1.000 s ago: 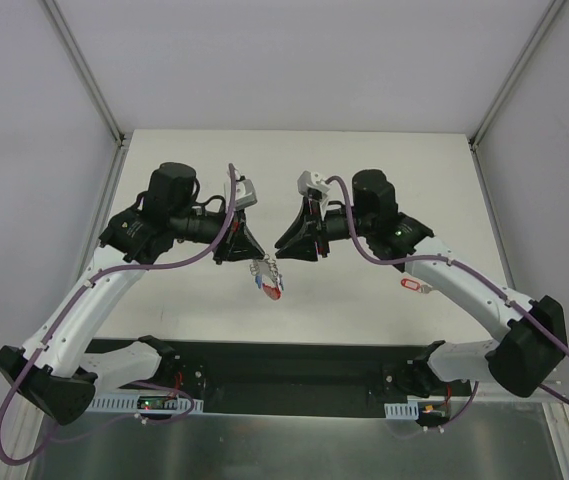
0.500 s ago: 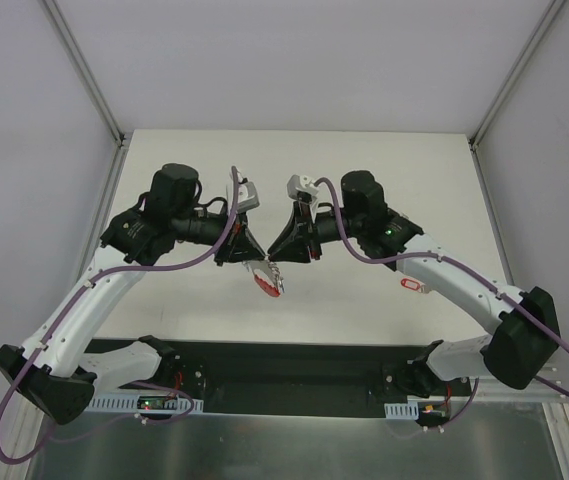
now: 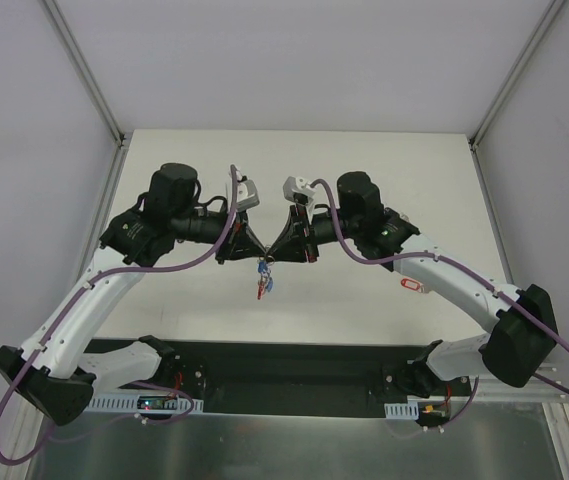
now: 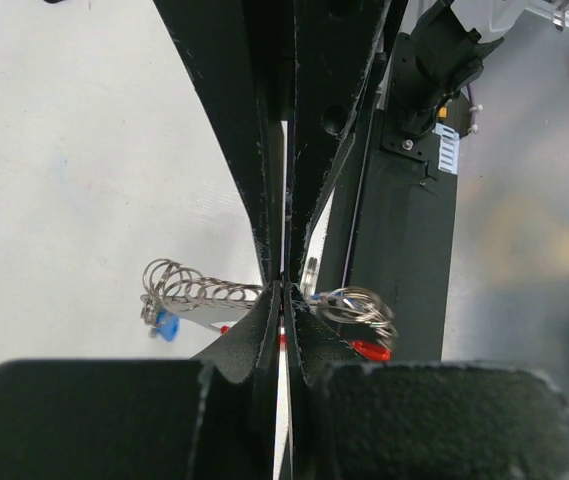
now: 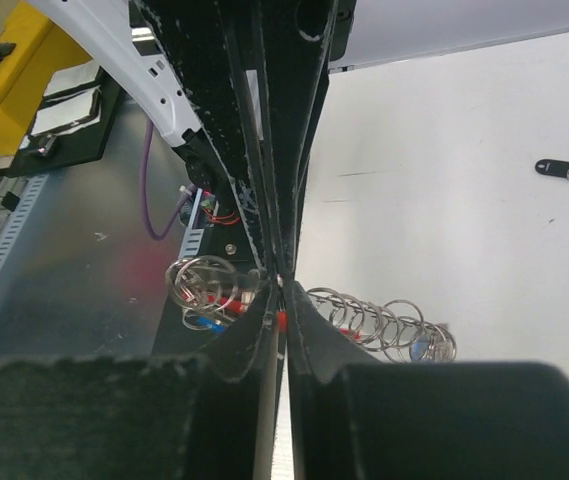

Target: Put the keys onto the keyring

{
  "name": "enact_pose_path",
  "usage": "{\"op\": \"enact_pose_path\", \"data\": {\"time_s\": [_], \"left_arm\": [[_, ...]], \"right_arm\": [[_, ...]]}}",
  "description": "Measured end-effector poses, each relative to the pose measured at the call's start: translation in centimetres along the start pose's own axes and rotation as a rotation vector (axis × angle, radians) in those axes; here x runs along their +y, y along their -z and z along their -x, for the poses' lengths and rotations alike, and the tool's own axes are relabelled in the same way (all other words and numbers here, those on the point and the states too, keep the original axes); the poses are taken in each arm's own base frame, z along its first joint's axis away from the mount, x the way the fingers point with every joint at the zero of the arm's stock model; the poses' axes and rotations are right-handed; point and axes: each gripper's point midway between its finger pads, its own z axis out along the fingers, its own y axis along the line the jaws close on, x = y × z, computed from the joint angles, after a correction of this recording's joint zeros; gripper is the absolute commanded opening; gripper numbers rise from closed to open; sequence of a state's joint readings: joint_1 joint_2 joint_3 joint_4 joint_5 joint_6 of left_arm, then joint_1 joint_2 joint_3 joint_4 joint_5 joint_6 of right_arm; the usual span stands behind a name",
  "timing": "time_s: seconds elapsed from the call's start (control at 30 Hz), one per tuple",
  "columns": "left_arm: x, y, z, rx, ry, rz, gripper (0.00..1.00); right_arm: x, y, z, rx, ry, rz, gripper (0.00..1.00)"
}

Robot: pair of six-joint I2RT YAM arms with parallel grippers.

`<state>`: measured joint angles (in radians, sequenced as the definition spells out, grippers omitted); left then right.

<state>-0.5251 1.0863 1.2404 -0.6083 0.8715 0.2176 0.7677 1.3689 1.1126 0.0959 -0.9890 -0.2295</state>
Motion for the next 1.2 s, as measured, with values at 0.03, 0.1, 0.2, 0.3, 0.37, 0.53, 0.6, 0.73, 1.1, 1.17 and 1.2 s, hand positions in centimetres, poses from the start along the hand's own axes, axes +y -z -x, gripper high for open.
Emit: {"op": "enact_pose_path", "data": {"time_s": [0.03,0.1,0.2,0.3,0.37,0.53,0.6,0.73,1.1,1.17,1.2], "left_arm": [[0.0,0.0,0.1,-0.004,-0.004,0.002,0.00],[0.0,0.1,0.3,-0.012,-0.010,0.009,0.00],[0.0,0.3,0.4,-0.026,-0.023,0.022,0.17],[-0.1,0.5,0.5,-0.046,-0.036,0.038,0.34],[-0.1,0.8,0.5,-0.066,-0.048,0.060,0.40],[-0.7,2.0,0.8,-0.142,-0.094,0.120,0.46],[-0.9,2.4,1.1,-0.169,-0.110,0.135,0.46],[-0.5,2.3,1.3,-0.192,-0.110,0.156,0.45],[0.9,1.0,1.0,-0.189,-0.048,0.157,0.37],[0.8,0.7,1.0,-0.187,-0.037,0.137,0.38],[0.8,0.6,1.0,-0.186,-0.033,0.130,0.38]], "right_arm": [[0.0,0.0,0.0,-0.001,0.002,0.000,0.01],[0.1,-0.1,0.1,-0.004,0.003,0.003,0.01],[0.1,-0.1,0.3,-0.010,0.010,0.004,0.01],[0.1,-0.1,0.3,-0.010,0.011,0.003,0.01],[0.1,-0.1,0.3,-0.010,0.010,0.000,0.01],[0.4,0.1,0.8,-0.019,0.026,-0.003,0.01],[0.6,0.3,1.0,-0.022,0.035,-0.003,0.01],[1.0,0.6,1.2,-0.025,0.053,-0.003,0.01],[1.0,0.9,0.4,0.006,0.060,-0.023,0.01],[0.9,1.0,0.3,0.010,0.058,-0.030,0.01],[0.8,1.0,0.3,0.012,0.057,-0.033,0.01]]}}
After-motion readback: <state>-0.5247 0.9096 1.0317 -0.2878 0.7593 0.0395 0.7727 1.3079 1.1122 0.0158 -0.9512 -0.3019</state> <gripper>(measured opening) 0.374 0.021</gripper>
